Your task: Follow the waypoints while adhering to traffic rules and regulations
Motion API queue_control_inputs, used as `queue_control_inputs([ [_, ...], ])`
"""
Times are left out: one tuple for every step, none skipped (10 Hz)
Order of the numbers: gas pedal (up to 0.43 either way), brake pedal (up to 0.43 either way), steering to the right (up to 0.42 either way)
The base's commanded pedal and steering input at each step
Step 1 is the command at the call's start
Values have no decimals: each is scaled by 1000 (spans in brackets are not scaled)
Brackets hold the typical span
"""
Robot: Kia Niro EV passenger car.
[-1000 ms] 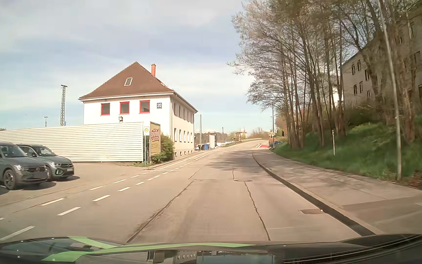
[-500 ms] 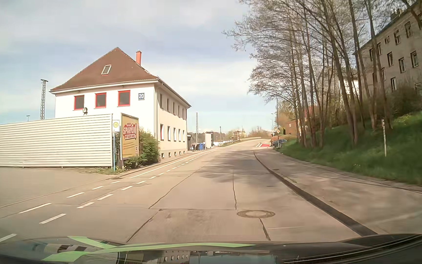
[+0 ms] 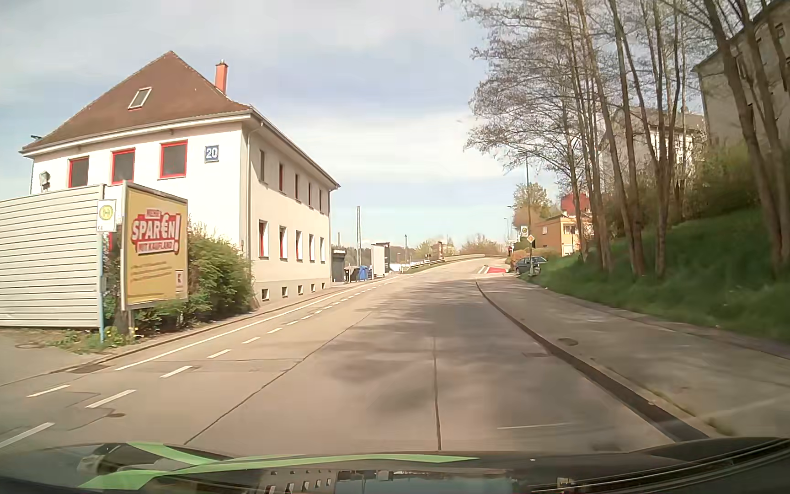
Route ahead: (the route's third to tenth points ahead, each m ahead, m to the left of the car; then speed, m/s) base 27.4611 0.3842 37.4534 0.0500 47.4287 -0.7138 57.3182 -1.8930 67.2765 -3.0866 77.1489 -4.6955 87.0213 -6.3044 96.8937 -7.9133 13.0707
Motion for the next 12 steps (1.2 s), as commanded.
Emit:
queue_control_inputs([
  [87, 0, 7],
  [98, 0, 7],
  [98, 0, 8],
  [98, 0, 7],
  [98, 0, 7],
  [98, 0, 8],
  [98, 0, 8],
  [98, 0, 8],
  [98, 0, 9],
  [98, 0, 10],
  [98, 0, 10],
  [98, 0, 11],
])
